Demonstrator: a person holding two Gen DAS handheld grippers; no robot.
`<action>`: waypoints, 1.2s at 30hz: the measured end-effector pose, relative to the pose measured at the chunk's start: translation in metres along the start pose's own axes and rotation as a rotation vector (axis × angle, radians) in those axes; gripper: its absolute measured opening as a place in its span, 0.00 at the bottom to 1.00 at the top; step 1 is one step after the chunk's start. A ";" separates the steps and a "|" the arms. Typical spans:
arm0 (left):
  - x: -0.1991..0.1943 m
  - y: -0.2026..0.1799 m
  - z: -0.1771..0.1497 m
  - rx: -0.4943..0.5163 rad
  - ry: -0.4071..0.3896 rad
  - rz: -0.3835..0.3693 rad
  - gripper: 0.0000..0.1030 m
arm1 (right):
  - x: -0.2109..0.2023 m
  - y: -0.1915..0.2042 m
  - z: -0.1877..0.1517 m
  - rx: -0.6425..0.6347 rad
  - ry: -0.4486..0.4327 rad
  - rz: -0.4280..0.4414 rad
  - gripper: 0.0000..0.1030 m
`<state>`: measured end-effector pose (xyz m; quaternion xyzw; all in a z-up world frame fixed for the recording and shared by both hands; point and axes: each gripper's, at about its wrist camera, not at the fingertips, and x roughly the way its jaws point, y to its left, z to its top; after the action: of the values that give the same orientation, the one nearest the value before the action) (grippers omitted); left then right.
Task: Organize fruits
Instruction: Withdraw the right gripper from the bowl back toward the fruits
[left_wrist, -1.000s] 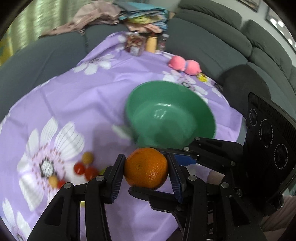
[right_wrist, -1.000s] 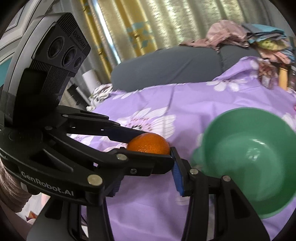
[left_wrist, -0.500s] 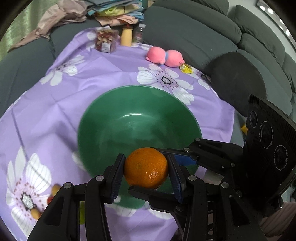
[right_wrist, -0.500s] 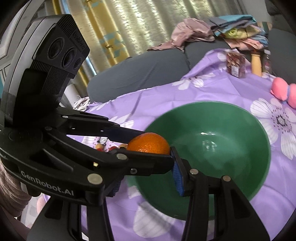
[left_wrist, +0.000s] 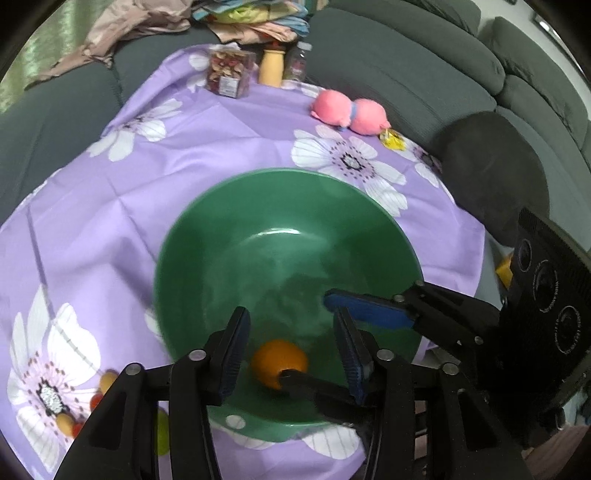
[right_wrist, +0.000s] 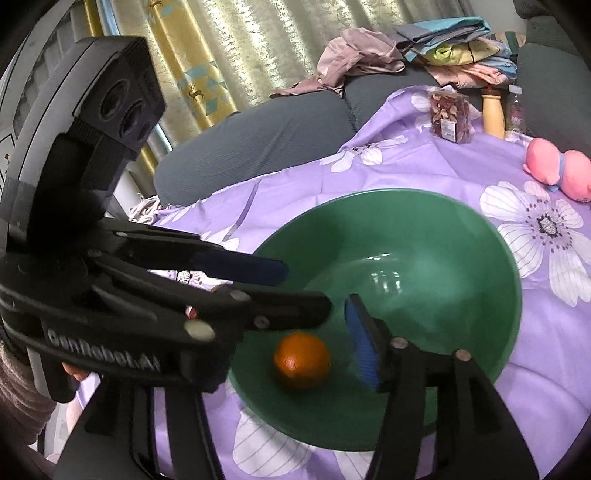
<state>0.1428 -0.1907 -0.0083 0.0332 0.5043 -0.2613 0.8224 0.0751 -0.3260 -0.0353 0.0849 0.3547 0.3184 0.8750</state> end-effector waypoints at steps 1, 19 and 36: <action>-0.003 0.002 0.000 -0.008 -0.009 0.007 0.59 | 0.000 -0.001 0.000 0.004 -0.002 -0.002 0.59; -0.076 0.060 -0.063 -0.206 -0.135 0.199 0.89 | -0.027 0.028 -0.006 -0.040 -0.067 -0.037 0.77; -0.100 0.085 -0.138 -0.329 -0.129 0.221 0.93 | -0.026 0.097 -0.030 -0.153 0.001 0.066 0.78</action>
<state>0.0348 -0.0340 -0.0086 -0.0632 0.4799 -0.0854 0.8709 -0.0076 -0.2683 -0.0063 0.0292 0.3268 0.3734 0.8677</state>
